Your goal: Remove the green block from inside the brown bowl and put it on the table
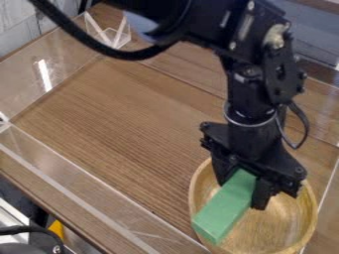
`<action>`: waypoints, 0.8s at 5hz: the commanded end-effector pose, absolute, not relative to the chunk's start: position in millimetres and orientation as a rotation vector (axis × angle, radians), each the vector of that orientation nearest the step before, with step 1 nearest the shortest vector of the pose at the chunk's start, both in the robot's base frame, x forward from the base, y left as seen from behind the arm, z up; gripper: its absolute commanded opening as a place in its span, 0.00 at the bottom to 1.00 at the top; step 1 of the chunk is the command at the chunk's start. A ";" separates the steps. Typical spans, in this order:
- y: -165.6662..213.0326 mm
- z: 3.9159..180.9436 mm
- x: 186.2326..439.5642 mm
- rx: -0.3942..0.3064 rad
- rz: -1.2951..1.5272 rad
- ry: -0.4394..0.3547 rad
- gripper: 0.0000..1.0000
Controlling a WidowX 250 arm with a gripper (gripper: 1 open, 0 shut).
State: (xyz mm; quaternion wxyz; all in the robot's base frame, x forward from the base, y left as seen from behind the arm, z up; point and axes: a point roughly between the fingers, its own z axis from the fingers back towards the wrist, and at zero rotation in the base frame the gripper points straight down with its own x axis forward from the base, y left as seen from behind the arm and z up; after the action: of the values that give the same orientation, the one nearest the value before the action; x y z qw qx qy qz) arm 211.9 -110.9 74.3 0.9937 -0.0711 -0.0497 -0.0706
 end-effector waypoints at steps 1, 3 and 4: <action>-112.1 80.5 209.2 -0.158 -0.096 -0.144 0.00; -118.1 80.8 197.1 -0.183 -0.237 -0.119 0.00; -116.0 81.1 200.1 -0.194 -0.251 -0.111 0.00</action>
State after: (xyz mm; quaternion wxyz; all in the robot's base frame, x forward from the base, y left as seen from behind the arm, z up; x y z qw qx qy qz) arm 193.5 -114.6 72.4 0.9873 -0.0918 -0.0364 -0.1244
